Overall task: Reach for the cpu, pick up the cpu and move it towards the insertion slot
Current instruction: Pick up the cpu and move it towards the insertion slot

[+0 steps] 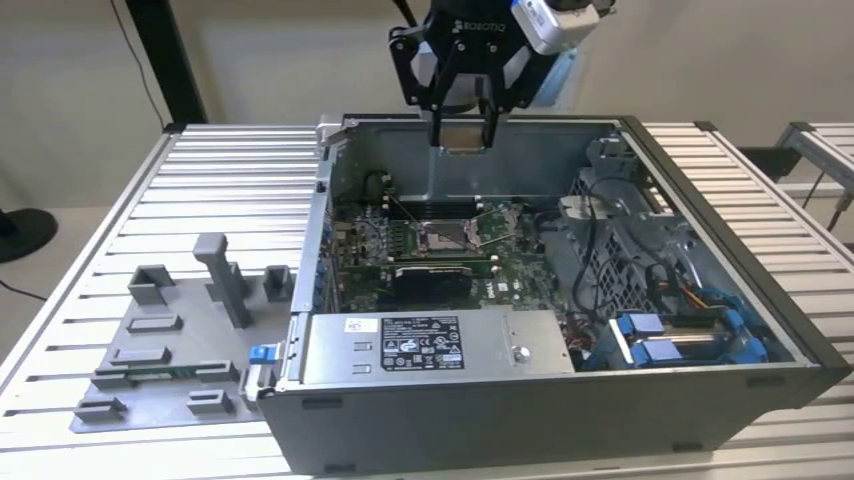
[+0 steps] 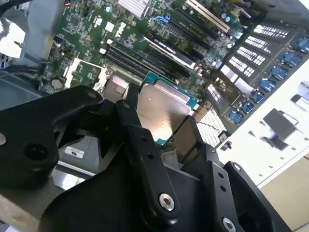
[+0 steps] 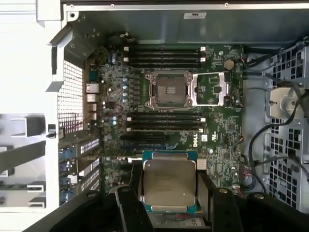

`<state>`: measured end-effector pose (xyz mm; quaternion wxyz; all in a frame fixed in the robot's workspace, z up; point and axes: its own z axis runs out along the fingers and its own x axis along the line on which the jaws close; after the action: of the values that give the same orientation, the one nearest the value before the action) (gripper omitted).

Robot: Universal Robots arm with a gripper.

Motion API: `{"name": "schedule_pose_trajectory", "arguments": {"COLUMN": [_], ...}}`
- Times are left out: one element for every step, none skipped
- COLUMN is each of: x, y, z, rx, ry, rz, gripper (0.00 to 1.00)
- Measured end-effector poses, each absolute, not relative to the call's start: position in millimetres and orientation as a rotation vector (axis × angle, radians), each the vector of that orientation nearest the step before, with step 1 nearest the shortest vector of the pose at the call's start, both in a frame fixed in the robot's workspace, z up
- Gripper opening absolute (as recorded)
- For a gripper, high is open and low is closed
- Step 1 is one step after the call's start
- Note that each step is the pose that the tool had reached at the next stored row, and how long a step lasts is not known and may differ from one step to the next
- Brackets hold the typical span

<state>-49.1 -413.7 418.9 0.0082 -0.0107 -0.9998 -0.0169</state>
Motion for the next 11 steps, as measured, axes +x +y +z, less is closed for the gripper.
{"name": "schedule_pose_trajectory", "arguments": {"x": [-48,-48,-47,-46,-46,-45,-44,-43,-43,-42,-41], "y": [-411,-407,-404,-401,-398,-395,-392,-389,-387,-383,-381], "z": [419,419,419,419,419,418,418,418,418,418,418], "rx": [-0.033,-0.033,-0.033,-0.033,-0.033,-0.033,-0.033,-0.033,-0.033,-0.033,-0.033], "ry": [-3.125,-3.125,-3.124,-3.124,-3.125,-3.125,-3.125,-3.124,-3.125,-3.125,-3.125], "rz": [-0.053,-0.053,-0.053,-0.053,-0.053,-0.053,-0.053,-0.053,-0.053,-0.053,-0.053], "gripper": [0.00,0.00,0.00,0.00,0.00,0.00,0.00,0.00,0.00,0.00,0.00]}}
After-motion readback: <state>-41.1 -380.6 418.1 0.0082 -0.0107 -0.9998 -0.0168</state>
